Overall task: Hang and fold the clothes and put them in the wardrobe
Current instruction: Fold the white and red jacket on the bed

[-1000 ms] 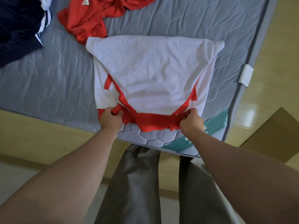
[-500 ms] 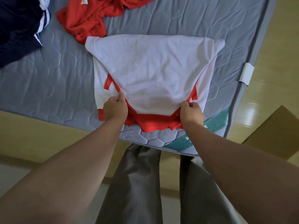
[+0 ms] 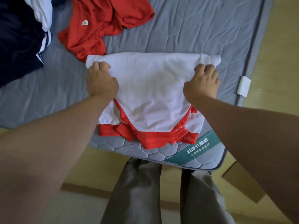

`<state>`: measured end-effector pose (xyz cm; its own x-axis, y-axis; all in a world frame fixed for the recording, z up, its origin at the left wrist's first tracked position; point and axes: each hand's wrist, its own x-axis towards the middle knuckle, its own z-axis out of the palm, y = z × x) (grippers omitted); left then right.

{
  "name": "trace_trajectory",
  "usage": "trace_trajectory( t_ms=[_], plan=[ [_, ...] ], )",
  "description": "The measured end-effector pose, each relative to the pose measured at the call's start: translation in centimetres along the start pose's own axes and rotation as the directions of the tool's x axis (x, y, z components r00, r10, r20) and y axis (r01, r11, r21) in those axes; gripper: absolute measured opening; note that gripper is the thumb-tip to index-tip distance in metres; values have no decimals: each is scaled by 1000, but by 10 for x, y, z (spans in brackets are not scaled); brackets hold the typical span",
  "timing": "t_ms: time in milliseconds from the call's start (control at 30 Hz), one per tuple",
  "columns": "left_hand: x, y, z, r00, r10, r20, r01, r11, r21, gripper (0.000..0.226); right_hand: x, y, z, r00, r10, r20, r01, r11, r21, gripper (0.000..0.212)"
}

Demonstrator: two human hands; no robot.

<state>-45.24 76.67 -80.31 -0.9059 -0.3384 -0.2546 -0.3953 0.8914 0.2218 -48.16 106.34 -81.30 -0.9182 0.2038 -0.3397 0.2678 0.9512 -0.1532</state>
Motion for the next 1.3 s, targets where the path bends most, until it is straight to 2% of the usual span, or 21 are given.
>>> trace_trajectory(
  t_ms=[100,167,267,367,467,533,633,733,833,933,1033,1133,1200,1300],
  plan=[
    [51,6,-8,976,193,96,-206,967,152,53,52,-8,-10,961,-235,148,260,948,-183,63],
    [82,8,-7,934,225,278,-293,927,235,52,81,-13,-15,917,-284,281,358,896,-262,63],
    [116,9,-7,810,178,558,-398,866,302,55,109,-18,-17,880,-222,419,388,845,-368,57],
    [137,7,-16,743,111,660,-470,789,395,52,127,-27,-24,846,-103,523,362,832,-421,51],
    [142,5,-24,645,-27,764,-600,600,529,35,139,-35,-32,757,-12,654,453,731,-511,54],
    [141,0,-25,604,-129,786,-628,531,570,27,139,-36,-33,730,5,684,498,682,-536,62],
    [142,-10,-29,660,-164,733,-555,553,622,29,142,-28,-38,743,5,669,477,697,-535,72],
    [147,-22,-31,694,-155,703,-471,640,607,41,147,-17,-44,753,-12,658,470,710,-524,79],
    [149,-38,-32,712,-141,688,-390,736,554,38,151,-1,-48,770,-15,638,440,735,-515,86],
    [142,-46,-30,744,-146,652,-310,789,530,28,148,7,-47,786,-59,616,444,747,-494,83],
    [129,-40,-23,807,-107,581,-275,802,530,41,140,-2,-44,777,-127,617,475,762,-441,76],
    [126,-33,-14,839,13,544,-246,901,357,49,134,-11,-40,751,-161,640,452,832,-322,84],
    [128,-28,-11,842,109,528,-261,939,224,38,131,-14,-39,760,-195,620,452,844,-289,70],
    [133,-19,-19,830,237,505,-389,895,219,17,129,-16,-43,800,-230,554,469,815,-339,47]
  ],
)
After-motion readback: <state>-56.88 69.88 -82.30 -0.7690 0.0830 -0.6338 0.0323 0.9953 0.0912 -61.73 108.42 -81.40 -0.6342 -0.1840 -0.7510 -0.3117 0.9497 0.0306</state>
